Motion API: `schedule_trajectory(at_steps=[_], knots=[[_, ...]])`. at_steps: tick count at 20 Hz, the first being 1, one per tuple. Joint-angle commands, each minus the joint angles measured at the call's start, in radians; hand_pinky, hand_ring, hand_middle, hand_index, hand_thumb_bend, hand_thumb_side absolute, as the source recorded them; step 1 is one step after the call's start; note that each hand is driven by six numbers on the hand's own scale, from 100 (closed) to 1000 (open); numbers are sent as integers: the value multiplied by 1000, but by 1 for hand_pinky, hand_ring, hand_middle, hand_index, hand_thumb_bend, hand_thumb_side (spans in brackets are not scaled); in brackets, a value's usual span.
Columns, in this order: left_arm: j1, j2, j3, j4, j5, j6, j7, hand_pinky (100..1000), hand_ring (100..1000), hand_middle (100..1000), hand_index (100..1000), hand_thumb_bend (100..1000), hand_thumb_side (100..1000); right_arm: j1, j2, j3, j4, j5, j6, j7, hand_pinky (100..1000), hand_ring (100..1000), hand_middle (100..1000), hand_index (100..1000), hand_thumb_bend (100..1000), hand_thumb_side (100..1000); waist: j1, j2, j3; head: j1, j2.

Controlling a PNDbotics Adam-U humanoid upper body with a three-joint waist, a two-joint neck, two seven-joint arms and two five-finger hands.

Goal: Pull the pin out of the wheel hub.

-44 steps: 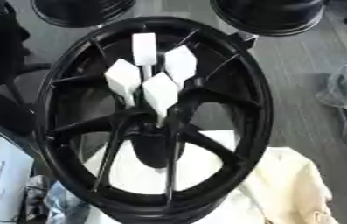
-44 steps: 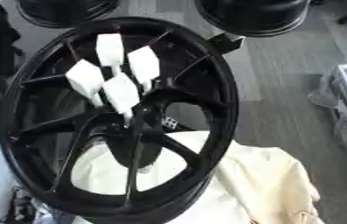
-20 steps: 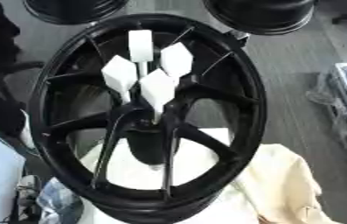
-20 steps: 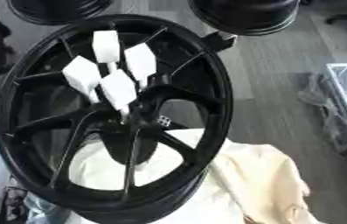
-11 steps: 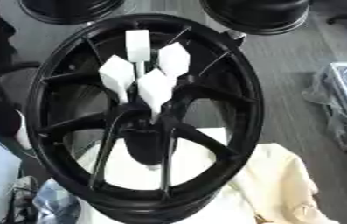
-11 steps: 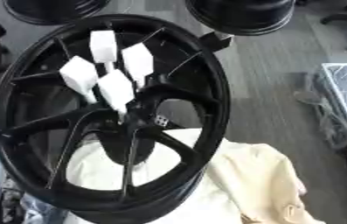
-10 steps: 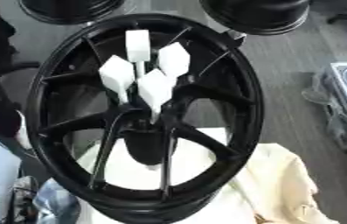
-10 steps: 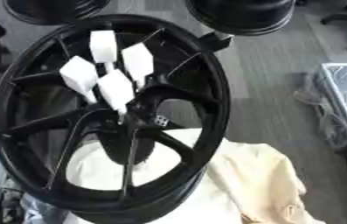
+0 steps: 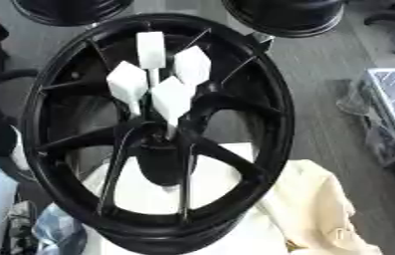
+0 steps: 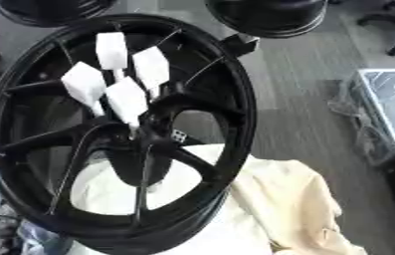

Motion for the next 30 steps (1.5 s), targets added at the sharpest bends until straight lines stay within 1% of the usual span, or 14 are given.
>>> schedule_trajectory(at_steps=[1,4,8,12,13,16,18,21,24,27,30], knots=[[-8,34,1,-9,-3,0,-3,736,768,743,713,256,803,-43,39,27,79,32,-40,50,902,853,826,897,467,347,1,-29,2,-9,0],[-9,30,0,-8,-2,1,-5,736,768,743,713,256,805,-66,87,41,152,51,-89,100,905,855,828,897,467,339,2,-28,3,-13,1],[-9,25,2,-4,0,2,-4,736,768,743,713,256,805,-84,157,32,253,100,-144,164,907,860,833,899,454,342,7,-30,4,-19,7],[-10,20,4,2,2,0,-2,736,768,744,713,256,805,-94,230,0,355,161,-172,227,909,862,835,901,452,343,11,-35,3,-23,17],[-10,19,5,3,3,0,-1,736,768,744,713,255,805,-96,246,-8,381,177,-180,243,909,865,838,903,464,336,12,-36,2,-25,19],[-10,17,6,8,3,0,0,736,769,744,713,255,806,-98,280,-31,453,215,-219,291,914,871,843,909,487,296,14,-36,2,-24,24],[-10,16,7,9,4,-1,0,736,769,744,713,254,806,-99,292,-51,487,226,-250,322,919,871,840,912,509,253,15,-36,2,-23,25],[-10,15,8,11,5,-1,0,736,769,744,713,254,808,-106,306,-88,531,221,-290,371,922,870,837,913,535,195,16,-35,2,-20,25],[-11,14,8,15,5,2,-3,736,769,744,712,254,809,-114,317,-113,559,203,-311,424,923,863,829,912,514,197,17,-32,2,-21,25],[-11,13,8,16,5,2,-4,736,769,744,712,253,808,-119,322,-131,574,172,-311,477,923,853,816,905,477,164,17,-31,2,-20,25],[-10,13,9,18,6,2,-4,736,769,744,712,252,808,-119,327,-139,586,133,-296,507,924,847,806,901,482,180,17,-30,3,-21,25]])
